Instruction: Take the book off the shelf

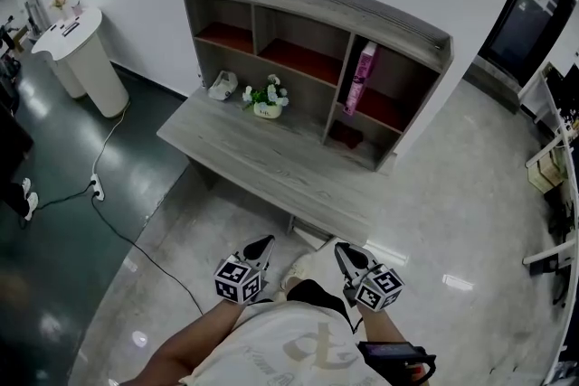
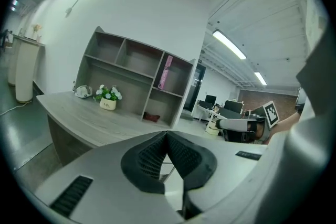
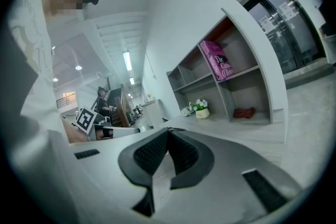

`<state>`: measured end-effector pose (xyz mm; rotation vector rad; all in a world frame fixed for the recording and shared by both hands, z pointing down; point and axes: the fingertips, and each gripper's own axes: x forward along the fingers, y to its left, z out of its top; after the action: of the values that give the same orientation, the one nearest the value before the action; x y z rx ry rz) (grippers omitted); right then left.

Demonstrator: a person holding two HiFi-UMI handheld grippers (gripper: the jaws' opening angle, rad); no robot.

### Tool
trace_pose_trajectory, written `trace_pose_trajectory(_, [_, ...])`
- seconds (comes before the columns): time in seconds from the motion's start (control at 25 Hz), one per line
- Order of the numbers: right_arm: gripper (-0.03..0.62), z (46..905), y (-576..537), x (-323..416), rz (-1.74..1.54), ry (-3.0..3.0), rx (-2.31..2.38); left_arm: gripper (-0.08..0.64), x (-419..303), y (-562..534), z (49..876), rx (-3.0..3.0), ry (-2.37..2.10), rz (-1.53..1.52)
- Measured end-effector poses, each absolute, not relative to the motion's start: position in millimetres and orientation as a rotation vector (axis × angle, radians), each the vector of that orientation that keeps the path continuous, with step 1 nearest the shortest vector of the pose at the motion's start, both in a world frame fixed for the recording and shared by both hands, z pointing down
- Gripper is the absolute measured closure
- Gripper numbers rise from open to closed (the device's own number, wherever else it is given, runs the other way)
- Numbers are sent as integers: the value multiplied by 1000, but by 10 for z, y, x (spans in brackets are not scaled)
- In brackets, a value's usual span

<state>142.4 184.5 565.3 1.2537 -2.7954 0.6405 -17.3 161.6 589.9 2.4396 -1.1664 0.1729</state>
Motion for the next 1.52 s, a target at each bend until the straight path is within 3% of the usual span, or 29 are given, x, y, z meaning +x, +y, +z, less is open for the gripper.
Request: trace_pose_trajectory(1.52, [588, 5777, -449, 1769, 711, -2765, 1281, 559, 179, -438, 5899, 2408, -1148, 244])
